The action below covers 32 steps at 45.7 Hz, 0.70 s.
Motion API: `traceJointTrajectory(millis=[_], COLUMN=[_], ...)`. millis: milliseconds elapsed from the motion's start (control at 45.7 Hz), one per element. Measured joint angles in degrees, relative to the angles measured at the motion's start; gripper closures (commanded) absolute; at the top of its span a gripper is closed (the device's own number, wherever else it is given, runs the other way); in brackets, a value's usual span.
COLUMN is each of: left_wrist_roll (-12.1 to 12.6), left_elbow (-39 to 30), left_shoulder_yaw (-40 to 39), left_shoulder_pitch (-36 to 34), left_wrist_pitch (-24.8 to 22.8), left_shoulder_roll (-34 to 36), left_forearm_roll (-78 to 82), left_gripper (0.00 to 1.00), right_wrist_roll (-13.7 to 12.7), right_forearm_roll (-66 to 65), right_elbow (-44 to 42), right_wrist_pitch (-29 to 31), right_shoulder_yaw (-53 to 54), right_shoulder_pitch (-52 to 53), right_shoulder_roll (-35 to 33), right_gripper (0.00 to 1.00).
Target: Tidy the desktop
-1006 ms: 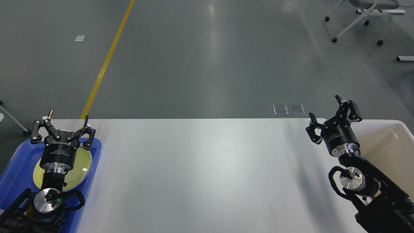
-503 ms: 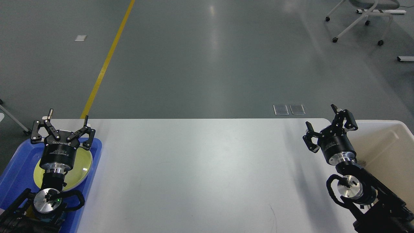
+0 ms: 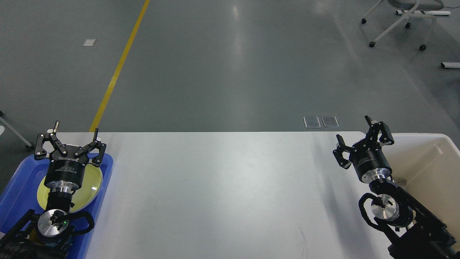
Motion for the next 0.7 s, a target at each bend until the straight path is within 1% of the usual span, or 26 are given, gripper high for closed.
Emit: traceJointTrajectory(millis=[241, 306, 415, 525, 700], left_wrist_roll=[0.0, 0.0, 0.0, 0.0, 0.0], left_elbow=[0.0, 0.0, 0.0, 0.0, 0.0], left_shoulder_yaw=[0.0, 0.0, 0.0, 0.0, 0.0], left_shoulder_pitch=[0.0, 0.0, 0.0, 0.0, 0.0], left_wrist_pitch=[0.0, 0.0, 0.0, 0.0, 0.0], left_shoulder_roll=[0.0, 0.0, 0.0, 0.0, 0.0], left_forearm_roll=[0.0, 0.0, 0.0, 0.0, 0.0], left_gripper=[0.04, 0.04, 0.04, 0.04, 0.04], right_wrist_roll=[0.6, 0.8, 1.9, 2.2, 2.2], right_forearm_roll=[0.0, 0.3, 0.4, 0.4, -0.4], right_elbow=[1.2, 2.0, 2.5, 2.6, 2.6], right_wrist_pitch=[0.3, 0.3, 0.2, 0.0, -0.4], right_shoulder_yaw=[0.2, 0.3, 0.4, 0.4, -0.4], right_shoulder_pitch=[0.1, 0.1, 0.1, -0.1, -0.8], right_shoulder_roll=[0.2, 1.1, 2.5, 3.3, 8.2], right_gripper=[0.0, 0.0, 0.0, 0.0, 0.0])
